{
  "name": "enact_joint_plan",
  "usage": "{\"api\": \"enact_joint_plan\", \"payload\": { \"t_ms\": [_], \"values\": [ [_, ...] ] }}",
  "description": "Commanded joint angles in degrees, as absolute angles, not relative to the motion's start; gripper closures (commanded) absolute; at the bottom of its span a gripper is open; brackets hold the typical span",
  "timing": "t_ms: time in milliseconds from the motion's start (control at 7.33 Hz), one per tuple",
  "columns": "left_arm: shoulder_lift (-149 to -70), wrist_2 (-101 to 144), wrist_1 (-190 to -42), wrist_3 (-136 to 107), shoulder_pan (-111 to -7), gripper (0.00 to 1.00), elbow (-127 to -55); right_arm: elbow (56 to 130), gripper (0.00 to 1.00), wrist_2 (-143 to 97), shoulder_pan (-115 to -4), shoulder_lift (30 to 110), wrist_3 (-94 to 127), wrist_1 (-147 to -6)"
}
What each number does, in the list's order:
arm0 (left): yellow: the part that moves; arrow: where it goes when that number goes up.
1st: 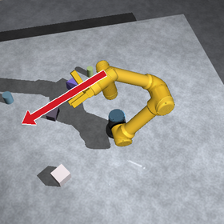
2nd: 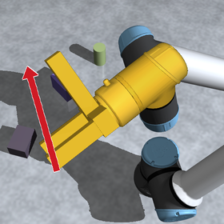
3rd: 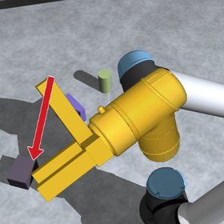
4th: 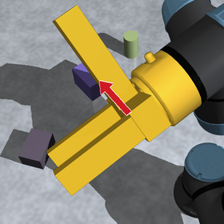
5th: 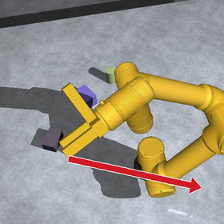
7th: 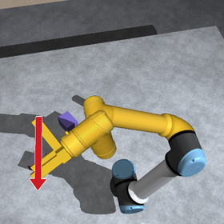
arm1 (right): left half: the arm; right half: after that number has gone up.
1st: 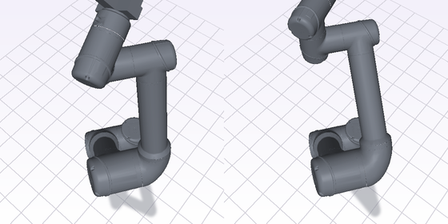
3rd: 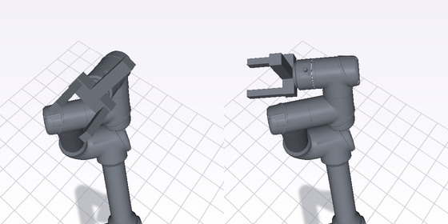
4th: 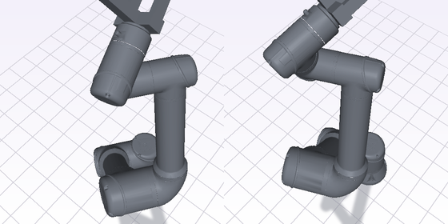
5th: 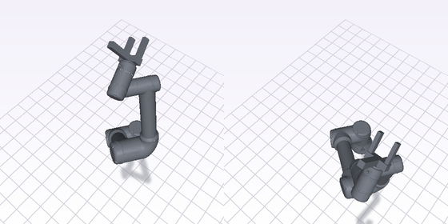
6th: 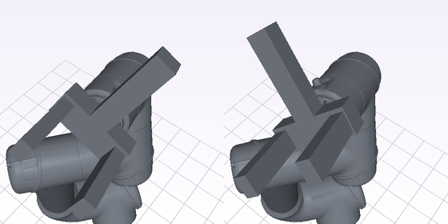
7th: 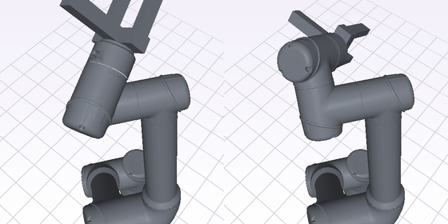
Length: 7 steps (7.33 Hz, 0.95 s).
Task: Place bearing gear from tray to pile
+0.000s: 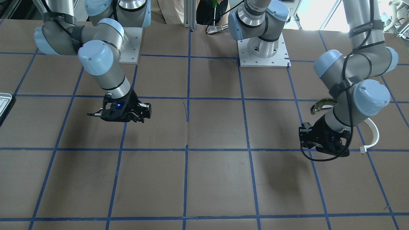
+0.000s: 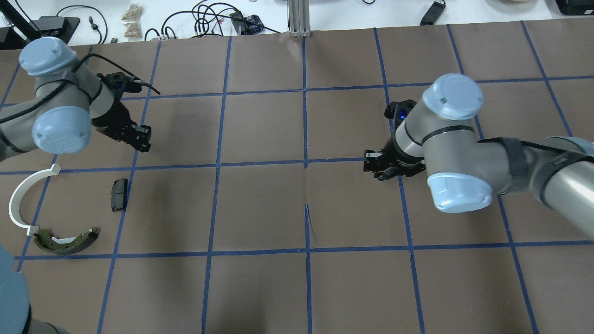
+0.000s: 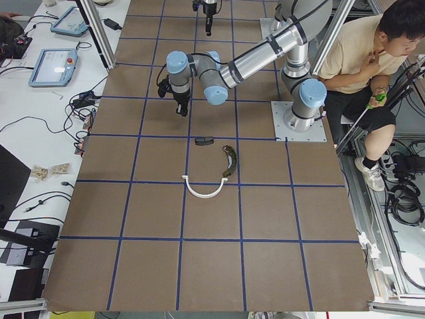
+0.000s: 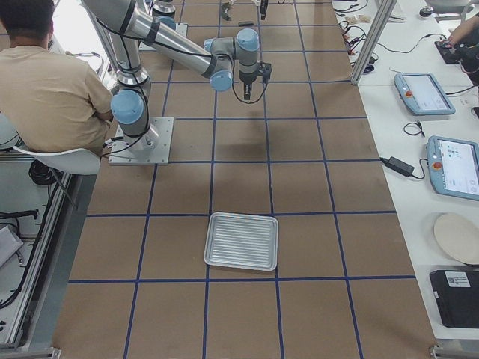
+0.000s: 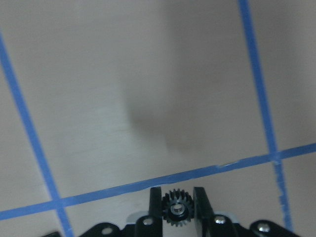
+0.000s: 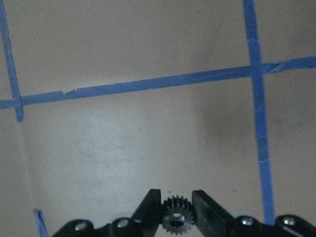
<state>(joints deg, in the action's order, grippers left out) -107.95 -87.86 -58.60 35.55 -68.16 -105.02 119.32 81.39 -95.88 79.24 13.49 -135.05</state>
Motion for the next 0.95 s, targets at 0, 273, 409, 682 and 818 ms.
{"api": "enact_joint_plan", "payload": {
  "t_ms": [0,273,409,682,818],
  "values": [
    [-109.1,-89.5,-58.0,44.8,-58.7,0.99,-105.4,110.6,1.0,84.6,-106.6,68.3,24.8,-141.3],
    [-110.0,-89.6,-55.2,49.3,-54.9,0.99,-108.5,101.0,0.98,86.6,-111.8,60.3,32.2,-140.8],
    [-110.4,-89.7,-51.2,49.7,-54.8,0.97,-110.5,100.7,0.93,87.8,-111.9,59.8,32.2,-140.4],
    [-109.9,-89.5,-49.4,49.8,-54.8,0.28,-110.8,100.5,0.01,87.8,-111.9,59.7,31.8,-138.2],
    [-108.3,-89.5,-50.1,49.7,-55.5,0.24,-110.8,99.8,0.0,87.7,-111.7,59.9,31.7,-137.9]
  ]
}}
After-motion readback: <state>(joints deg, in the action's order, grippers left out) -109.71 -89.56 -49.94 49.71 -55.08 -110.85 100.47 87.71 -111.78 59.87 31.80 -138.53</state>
